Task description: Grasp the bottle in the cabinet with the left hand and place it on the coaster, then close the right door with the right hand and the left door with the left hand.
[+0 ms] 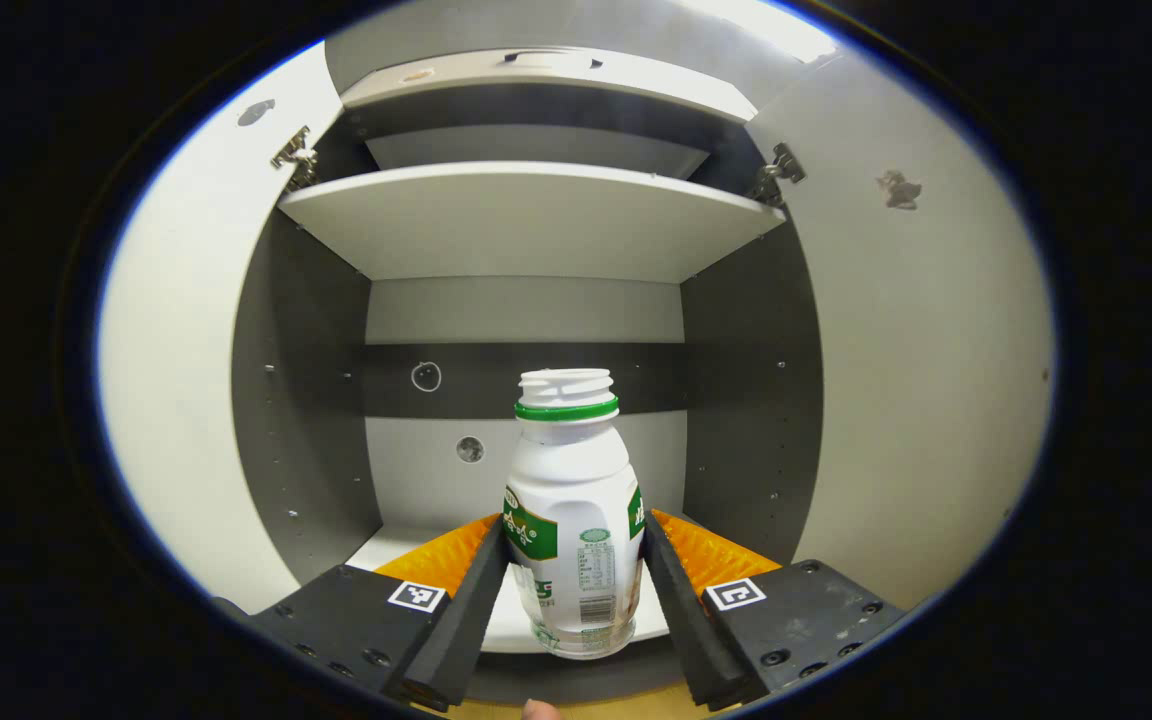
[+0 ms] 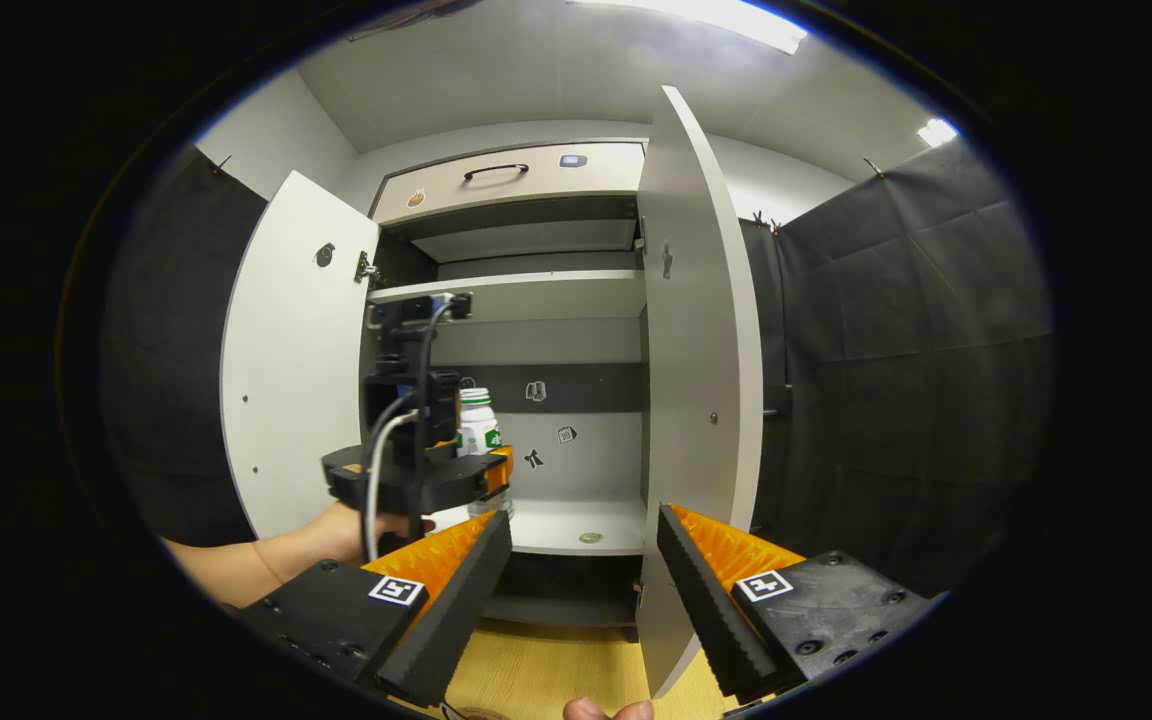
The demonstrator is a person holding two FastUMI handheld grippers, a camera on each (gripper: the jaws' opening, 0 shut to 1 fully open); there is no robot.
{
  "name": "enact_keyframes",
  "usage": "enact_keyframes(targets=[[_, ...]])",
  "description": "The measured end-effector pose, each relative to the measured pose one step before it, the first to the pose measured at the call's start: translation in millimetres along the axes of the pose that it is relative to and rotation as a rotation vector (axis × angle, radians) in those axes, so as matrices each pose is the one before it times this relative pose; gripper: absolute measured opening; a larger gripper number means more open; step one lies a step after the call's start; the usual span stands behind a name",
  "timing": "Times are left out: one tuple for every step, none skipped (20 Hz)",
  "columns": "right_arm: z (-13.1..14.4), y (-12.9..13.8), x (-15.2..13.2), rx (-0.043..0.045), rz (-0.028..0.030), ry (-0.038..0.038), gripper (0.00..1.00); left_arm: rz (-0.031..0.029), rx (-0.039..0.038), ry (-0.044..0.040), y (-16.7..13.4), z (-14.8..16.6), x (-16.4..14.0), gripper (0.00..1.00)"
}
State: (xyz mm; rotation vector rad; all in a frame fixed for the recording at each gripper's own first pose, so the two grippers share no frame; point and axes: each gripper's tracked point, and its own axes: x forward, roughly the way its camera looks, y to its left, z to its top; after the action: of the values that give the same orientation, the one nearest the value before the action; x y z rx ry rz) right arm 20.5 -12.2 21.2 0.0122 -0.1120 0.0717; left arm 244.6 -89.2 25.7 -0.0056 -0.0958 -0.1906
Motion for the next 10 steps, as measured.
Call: enact_keyframes(targets=[[0.62,-0.28,-2.06,-0.00011,-0.00606,-0.00026,0.97,0.00328,0.00570,-0.00139,2.55,-0.41,-14.37,0.80],[0.72,-0.83,-2.48,0.00008,-0.00446,-0.00343,0.97,-0.00133,0.00021,-0.00154,0.97,-2.32,-14.54,0.80],[1.05,-0.79,-0.95,-0.00363,-0.00478,-0.00397,0.97,-0.00038,-0.00539,-0.00082,1.18,-2.56,-15.26,0.80],[1.34,-1.57,-1.81,-0.00596,-0.00523,-0.00594,0.97,-0.00428,-0.00746,0.00051,-1.66,-3.51,-15.32,0.80],[0.25,-1.79,-0.96,-0.00447,-0.00569,-0.00407,0.97,-0.00220,-0.00835,0.00257,-0.25,-5.09,-13.46,0.80],[1.15,-0.61,-0.53,0.00000,-0.00293,-0.00487,0.97,-0.00031,-0.00567,0.00366,0.26,-7.47,-14.86,0.80],[0.37,-1.19,-0.81,-0.00058,-0.00595,-0.00313,0.97,0.00390,-0.00350,0.00683,0.60,-7.96,-13.33,0.80],[0.36,-1.00,-0.89,-0.00080,-0.00454,-0.00396,0.97,0.00796,-0.00128,0.00558,2.18,-9.86,-12.85,0.80],[0.68,-0.32,-0.83,-0.00272,-0.00635,-0.00353,0.97,0.00503,-0.00092,0.00543,0.81,-10.30,-13.26,0.80],[0.34,-0.59,-1.02,-0.00329,-0.00419,-0.00708,0.97,0.00010,-0.00288,0.00388,-0.86,-11.09,-11.72,0.80]])
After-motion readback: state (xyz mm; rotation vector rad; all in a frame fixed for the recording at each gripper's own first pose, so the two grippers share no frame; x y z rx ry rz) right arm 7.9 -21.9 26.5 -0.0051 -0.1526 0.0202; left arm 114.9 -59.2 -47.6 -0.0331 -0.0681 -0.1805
